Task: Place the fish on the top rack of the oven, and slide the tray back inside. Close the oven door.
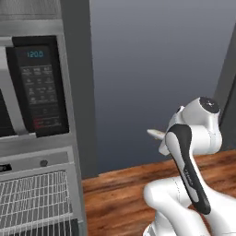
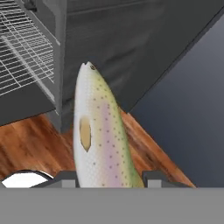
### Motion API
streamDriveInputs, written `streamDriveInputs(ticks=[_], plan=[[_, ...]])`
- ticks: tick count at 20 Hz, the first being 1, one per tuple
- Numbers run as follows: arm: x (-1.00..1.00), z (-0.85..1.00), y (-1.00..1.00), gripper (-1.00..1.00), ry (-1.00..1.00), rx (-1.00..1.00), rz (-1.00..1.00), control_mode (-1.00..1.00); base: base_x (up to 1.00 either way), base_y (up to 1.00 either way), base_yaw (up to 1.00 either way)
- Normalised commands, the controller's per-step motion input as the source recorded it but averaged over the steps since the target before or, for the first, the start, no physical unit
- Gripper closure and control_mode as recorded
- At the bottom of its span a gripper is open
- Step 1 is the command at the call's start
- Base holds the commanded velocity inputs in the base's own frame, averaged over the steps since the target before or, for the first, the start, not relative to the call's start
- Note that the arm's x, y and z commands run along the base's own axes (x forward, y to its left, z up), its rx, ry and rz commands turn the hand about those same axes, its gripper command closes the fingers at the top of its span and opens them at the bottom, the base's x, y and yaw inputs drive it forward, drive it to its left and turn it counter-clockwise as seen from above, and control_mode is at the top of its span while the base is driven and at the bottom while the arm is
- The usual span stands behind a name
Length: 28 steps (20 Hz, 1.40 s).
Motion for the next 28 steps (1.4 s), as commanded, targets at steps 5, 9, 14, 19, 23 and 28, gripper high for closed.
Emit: streamDriveInputs(ticks=[5, 9, 14, 19, 23, 28], plan=[[0.00, 0.00, 0.00, 1.00, 0.00, 0.00, 0.00, 1.00, 0.16, -0.31, 0.72], [0.00, 0.00, 0.00, 1.00, 0.00, 0.00, 0.00, 1.00, 0.03, -0.40, 0.72], [0.00, 0.00, 0.00, 1.00, 0.00, 0.00, 0.00, 1.00, 0.00, -0.41, 0.69], [0.00, 0.00, 0.00, 1.00, 0.00, 0.00, 0.00, 1.00, 0.17, -0.26, 0.62], [0.00, 0.00, 0.00, 1.00, 0.00, 0.00, 0.00, 1.00, 0.44, -0.04, 0.56], [0.00, 0.00, 0.00, 1.00, 0.00, 0.00, 0.00, 1.00, 0.50, -0.03, 0.54]])
